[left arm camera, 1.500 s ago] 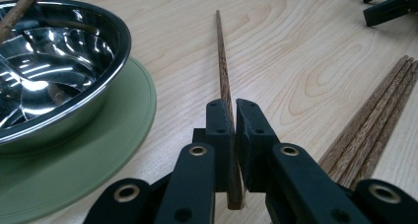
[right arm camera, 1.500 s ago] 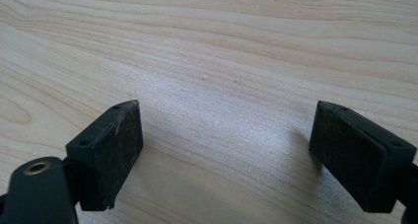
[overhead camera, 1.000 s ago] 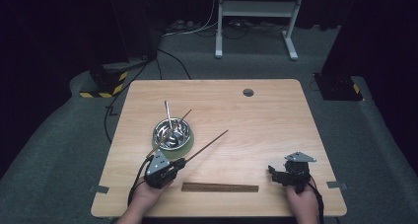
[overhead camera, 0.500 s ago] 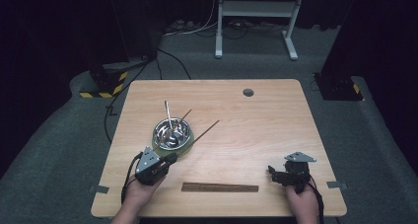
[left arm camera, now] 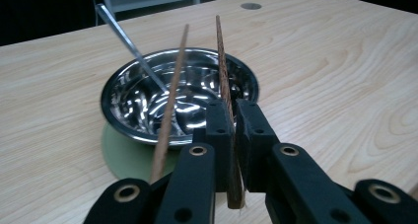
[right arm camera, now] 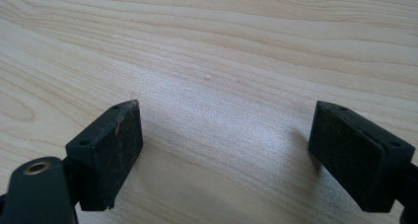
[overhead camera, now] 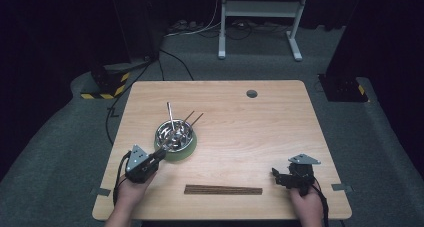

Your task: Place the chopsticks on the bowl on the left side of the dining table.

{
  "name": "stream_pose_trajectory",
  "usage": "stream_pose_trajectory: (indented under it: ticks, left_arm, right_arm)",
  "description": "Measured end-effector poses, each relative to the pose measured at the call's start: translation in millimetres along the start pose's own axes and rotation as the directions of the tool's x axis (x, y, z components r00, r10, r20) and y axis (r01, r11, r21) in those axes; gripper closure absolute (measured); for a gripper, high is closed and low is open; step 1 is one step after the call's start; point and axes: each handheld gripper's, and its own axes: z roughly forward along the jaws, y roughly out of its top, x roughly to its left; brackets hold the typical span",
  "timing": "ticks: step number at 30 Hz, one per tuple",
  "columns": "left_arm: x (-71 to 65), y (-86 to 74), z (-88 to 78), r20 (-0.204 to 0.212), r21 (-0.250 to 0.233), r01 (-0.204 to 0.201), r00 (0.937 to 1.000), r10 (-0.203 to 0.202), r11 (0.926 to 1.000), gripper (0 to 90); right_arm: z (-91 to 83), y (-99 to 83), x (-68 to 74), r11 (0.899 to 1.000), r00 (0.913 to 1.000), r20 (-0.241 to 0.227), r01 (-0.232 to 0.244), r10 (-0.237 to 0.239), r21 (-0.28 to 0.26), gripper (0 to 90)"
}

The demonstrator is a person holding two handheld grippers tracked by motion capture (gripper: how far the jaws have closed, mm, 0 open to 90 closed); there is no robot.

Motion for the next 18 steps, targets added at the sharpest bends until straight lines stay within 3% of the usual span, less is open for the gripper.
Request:
stream_pose_trajectory:
  ticks: [18]
  left_arm:
    - [9.2,-5.7,4.5,-0.051,0.030,-0.009,0.9986,0.010,0.9995,84.3]
  right_arm:
    - [-0.2,0.1,-0.4,1.000,1.0000,-0.004,0.009,-0.009,0.002,12.9]
